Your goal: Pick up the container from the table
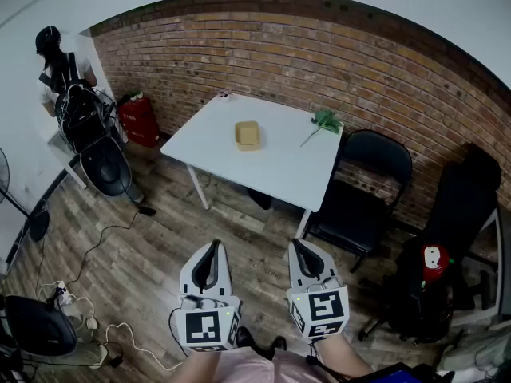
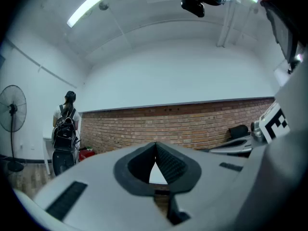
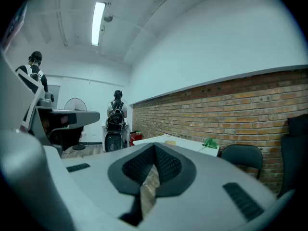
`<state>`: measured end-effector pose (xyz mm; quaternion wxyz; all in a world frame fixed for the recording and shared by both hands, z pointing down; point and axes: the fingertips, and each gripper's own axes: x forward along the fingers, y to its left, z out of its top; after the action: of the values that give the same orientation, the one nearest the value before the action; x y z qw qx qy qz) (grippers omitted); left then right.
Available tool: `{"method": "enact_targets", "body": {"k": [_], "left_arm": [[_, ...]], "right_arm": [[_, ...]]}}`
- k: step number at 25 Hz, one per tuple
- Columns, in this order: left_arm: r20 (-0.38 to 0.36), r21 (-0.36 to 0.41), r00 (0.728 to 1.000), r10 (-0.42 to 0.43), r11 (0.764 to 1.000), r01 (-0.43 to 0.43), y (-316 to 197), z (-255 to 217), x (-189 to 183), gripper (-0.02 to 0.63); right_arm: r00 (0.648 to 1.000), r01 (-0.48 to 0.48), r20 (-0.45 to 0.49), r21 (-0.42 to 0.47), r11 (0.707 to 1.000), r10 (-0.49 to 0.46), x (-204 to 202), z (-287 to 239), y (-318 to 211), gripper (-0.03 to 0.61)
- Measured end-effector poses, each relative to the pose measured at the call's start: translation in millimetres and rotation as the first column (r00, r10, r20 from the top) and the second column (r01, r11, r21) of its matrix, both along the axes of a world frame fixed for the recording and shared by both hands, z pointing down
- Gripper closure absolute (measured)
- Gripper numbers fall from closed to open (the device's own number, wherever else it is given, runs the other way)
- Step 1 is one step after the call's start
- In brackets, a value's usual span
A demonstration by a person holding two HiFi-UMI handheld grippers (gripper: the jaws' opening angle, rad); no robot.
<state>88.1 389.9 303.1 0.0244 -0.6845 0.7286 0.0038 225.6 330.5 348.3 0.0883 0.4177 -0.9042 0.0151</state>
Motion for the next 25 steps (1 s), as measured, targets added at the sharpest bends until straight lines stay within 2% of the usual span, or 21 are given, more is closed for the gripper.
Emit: {"method": "enact_targets", "body": {"k": [6,7,8,11,13,25], "left_arm": [[-0.007,-0.009,1.000,-0.007,1.000,0.007,-1,5,-2,0.604],[-0.007,-0.011,1.000,-0.009,1.000,0.009,-1,6,-4,0.604],[-0.008,-0.013,1.000,-0.010,1.000,0.010,-3,5,-5,0.604],[-0.008,-0.015,1.000,-0.006,1.000,0.006,-6,4,-9,0.604],[-0.007,-0.015,1.000,0.000,1.000,-0.001,-7,3,-14,0.604],[-0.001,-0.002,0.999,0.053,0.999,-0.053,-25,6,-57,0.604]], "right_arm": [[0.999,-0.024,0.028,0.013,1.000,0.024,5,-2,-3,0.576],[0.999,-0.014,0.036,0.004,1.000,0.014,3,-3,-4,0.432],[0.999,-0.003,0.041,-0.003,1.000,0.003,1,-4,-6,0.333],[0.999,-0.012,0.031,0.020,1.000,0.011,-2,-8,-10,0.390],[0.999,-0.026,0.026,0.027,0.999,0.025,-4,-8,-12,0.399],[0.995,-0.097,0.035,0.045,0.994,0.095,-38,-8,-27,0.402]]}}
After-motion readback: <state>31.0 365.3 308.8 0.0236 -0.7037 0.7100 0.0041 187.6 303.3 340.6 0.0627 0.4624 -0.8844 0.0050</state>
